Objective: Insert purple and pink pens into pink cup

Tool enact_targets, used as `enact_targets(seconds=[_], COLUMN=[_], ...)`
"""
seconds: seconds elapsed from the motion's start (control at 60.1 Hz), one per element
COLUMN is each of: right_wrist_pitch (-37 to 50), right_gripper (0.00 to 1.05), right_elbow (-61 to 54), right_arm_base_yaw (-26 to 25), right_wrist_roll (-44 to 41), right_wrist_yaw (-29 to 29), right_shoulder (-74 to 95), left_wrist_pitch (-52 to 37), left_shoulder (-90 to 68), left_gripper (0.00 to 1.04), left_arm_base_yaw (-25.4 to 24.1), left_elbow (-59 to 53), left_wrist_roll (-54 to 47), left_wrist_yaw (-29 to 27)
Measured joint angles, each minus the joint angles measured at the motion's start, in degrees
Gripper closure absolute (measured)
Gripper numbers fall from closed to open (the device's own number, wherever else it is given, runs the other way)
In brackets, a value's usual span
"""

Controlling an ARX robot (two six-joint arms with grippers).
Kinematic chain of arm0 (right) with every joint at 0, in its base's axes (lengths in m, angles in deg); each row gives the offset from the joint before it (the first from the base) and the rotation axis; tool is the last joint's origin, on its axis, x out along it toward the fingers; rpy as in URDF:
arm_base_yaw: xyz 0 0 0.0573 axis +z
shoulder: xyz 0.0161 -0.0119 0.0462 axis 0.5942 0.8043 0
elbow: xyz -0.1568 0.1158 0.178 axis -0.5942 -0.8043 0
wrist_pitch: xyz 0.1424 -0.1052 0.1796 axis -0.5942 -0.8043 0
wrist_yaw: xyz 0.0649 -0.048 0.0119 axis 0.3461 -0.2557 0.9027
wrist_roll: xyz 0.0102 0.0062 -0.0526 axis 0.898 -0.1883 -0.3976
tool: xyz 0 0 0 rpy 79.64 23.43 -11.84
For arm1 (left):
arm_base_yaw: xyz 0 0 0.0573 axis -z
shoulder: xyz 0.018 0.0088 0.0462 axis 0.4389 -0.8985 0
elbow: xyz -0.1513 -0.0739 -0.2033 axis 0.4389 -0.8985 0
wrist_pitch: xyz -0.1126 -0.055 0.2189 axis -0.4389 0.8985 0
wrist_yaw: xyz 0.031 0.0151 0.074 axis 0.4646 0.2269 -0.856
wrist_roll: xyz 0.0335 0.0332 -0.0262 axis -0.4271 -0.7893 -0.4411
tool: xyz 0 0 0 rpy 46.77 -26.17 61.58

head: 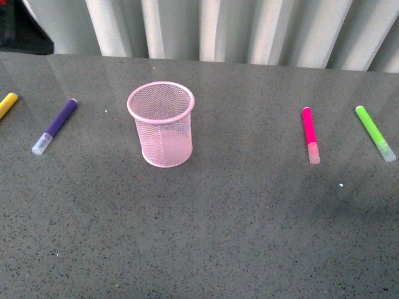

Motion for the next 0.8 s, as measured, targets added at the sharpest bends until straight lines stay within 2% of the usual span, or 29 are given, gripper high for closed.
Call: enact_targets(seconds=[0.466, 0.798], right_wrist_pitch=[0.00, 0.00], right_gripper=[0.07, 0.07], right_elbow=[0.00, 0.00], right_arm_base_yaw=[0.00, 0.00], right_wrist_roll=[0.00, 0.00], right_wrist_yaw=[0.00, 0.00], right_shoulder=[0.00, 0.00], left_wrist_pitch=[8.85, 9.86], left_shoulder=[-27.06, -36.76], left_gripper=[0.07, 0.07], left_arm_base_yaw=[-4.02, -3.74], left_elbow=[22.38, 30.21], left_wrist_roll=[-14.21, -16.17], left_wrist_yaw=[-4.66, -6.12])
